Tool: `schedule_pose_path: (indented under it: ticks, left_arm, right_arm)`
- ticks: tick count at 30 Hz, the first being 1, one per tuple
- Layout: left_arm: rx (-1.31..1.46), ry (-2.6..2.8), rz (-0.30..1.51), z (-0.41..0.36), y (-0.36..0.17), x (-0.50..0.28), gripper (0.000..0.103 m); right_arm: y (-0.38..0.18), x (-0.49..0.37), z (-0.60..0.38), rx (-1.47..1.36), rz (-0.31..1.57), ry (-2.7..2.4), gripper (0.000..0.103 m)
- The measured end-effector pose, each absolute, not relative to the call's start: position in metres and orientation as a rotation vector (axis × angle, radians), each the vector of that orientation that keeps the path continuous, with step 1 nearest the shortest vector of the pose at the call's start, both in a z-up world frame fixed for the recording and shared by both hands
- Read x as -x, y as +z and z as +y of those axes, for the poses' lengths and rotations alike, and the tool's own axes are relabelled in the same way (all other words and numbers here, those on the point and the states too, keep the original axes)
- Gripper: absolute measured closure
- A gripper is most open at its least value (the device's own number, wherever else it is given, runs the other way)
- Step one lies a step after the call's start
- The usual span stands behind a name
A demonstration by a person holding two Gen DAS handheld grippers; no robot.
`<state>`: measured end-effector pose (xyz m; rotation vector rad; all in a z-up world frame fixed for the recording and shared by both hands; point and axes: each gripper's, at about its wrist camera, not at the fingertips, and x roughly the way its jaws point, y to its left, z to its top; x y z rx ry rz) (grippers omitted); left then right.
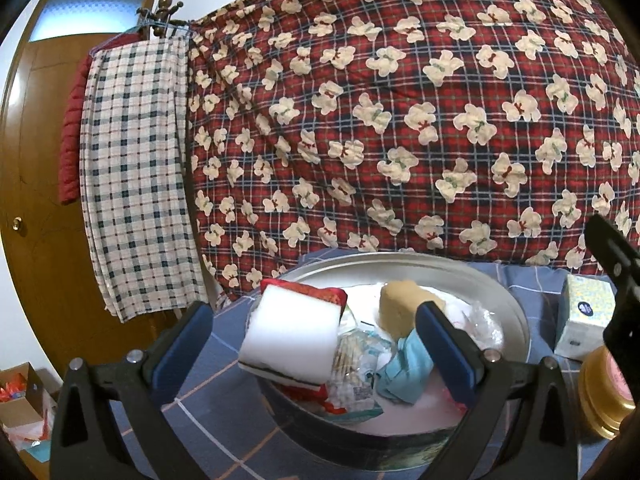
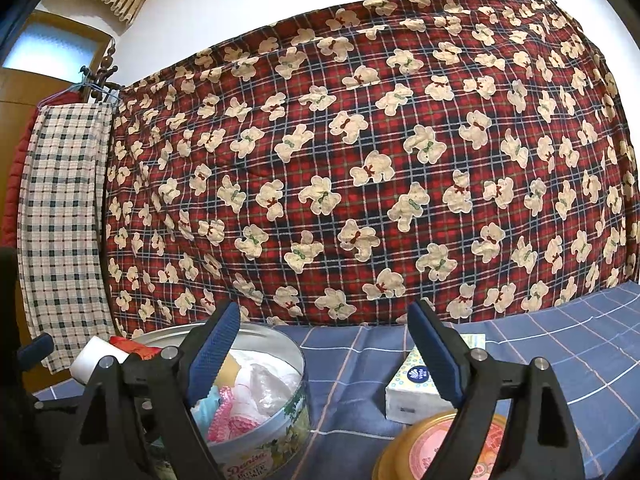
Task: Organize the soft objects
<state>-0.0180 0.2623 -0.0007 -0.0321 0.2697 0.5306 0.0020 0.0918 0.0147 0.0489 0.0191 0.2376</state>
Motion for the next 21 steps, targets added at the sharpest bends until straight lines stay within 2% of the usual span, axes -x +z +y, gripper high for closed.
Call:
schedule_pose_path:
  ticks: [21]
  left_arm:
    - [0.060,0.486,0.298,0.2687,-0.0028,0.0141,0.000]
  right_arm:
    - [0.0142,-0.0027,0.0912,-0.052,0.025,0.239,0.015]
